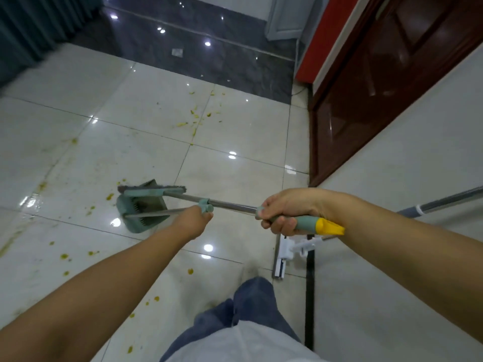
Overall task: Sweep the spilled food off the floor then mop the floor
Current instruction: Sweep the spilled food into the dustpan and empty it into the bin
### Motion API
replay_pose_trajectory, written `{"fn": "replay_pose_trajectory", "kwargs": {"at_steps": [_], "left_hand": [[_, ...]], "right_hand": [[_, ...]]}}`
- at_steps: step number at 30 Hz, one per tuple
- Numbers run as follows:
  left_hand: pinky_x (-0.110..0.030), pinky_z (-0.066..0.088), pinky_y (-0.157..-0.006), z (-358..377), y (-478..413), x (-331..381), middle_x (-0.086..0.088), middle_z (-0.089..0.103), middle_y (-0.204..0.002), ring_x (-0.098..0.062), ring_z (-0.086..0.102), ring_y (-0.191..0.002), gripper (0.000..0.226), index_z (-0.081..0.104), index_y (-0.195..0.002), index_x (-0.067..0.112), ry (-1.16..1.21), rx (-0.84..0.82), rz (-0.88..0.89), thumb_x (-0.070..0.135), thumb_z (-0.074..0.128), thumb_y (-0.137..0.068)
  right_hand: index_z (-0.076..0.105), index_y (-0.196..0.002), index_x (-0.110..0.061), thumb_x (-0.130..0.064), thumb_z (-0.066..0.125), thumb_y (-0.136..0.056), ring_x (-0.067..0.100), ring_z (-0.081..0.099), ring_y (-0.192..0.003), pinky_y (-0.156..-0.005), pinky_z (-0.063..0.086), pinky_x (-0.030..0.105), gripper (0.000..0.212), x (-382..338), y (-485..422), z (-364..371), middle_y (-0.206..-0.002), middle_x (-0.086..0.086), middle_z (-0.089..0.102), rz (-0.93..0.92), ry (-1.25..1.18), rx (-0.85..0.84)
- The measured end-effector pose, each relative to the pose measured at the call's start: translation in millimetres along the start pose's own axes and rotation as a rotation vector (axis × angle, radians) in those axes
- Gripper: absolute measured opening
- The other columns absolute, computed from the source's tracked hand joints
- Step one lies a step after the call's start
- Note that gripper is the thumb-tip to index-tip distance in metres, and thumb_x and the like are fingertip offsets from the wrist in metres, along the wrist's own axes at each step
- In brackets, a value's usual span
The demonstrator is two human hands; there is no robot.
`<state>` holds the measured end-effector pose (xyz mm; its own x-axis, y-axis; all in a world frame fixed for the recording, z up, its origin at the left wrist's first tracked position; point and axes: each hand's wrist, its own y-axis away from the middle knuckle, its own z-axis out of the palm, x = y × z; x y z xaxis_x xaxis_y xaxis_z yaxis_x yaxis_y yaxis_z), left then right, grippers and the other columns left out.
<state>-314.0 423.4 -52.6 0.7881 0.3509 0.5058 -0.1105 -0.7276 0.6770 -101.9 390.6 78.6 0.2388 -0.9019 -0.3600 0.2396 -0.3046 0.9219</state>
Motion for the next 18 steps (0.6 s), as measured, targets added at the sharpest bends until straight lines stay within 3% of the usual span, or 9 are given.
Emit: {"fn": "replay_pose_trajectory", "kwargs": {"at_steps": [4, 6, 11, 14, 18], "left_hand": [[-0.033, 0.045, -0.083, -28, -31, 5, -0.017, 0.060, -0.104, -0.031, 0.059, -0.102, 0.041, 0.057, -0.114, 0.002, -0.142, 0.093, -0.024, 0.034, 0.038, -0.099], [-0.033, 0.047, -0.089, -40, -45, 10, -0.017, 0.060, -0.118, -0.030, 0.058, -0.109, 0.044, 0.054, -0.122, 0.001, -0.148, 0.156, -0.094, 0.034, 0.035, -0.100], [-0.032, 0.042, -0.080, -95, -83, 15, -0.023, 0.061, -0.115, -0.034, 0.057, -0.106, 0.047, 0.055, -0.116, -0.005, 0.137, 0.385, -0.275, 0.037, 0.039, -0.100], [-0.034, 0.040, -0.079, -131, -94, 6, -0.026, 0.059, -0.112, -0.036, 0.056, -0.105, 0.048, 0.053, -0.113, -0.008, 0.214, 0.507, -0.376, 0.036, 0.039, -0.099], [-0.034, 0.040, -0.068, -147, -101, -15, -0.026, 0.061, -0.098, -0.034, 0.057, -0.082, 0.046, 0.055, -0.098, -0.005, 0.264, 0.602, -0.520, 0.038, 0.037, -0.099]], "right_hand": [[0.049, -0.100, -0.004, -0.008, 0.049, -0.096, 0.006, 0.041, -0.041, -0.032, 0.037, 0.013, 0.005, -47, -26, -5, -0.074, 0.007, 0.051, -0.060, 0.183, 0.031], [0.051, -0.104, -0.005, -0.008, 0.051, -0.096, 0.007, 0.041, -0.044, -0.034, 0.038, 0.013, 0.008, -72, -42, -11, -0.075, 0.008, 0.052, -0.088, 0.240, 0.035], [0.050, -0.097, -0.004, -0.005, 0.052, -0.095, 0.007, 0.040, -0.042, -0.033, 0.037, 0.013, 0.003, -139, -94, -47, -0.073, 0.009, 0.049, -0.136, 0.282, 0.004], [0.045, -0.082, -0.005, -0.004, 0.047, -0.097, 0.005, 0.039, -0.035, -0.028, 0.033, 0.012, 0.015, -182, -124, -79, -0.069, 0.007, 0.044, -0.071, 0.122, -0.081], [0.045, -0.076, -0.006, -0.009, 0.046, -0.098, 0.006, 0.038, -0.029, -0.025, 0.032, 0.012, 0.022, -235, -162, -111, -0.057, 0.006, 0.044, 0.105, -0.100, -0.143]]}}
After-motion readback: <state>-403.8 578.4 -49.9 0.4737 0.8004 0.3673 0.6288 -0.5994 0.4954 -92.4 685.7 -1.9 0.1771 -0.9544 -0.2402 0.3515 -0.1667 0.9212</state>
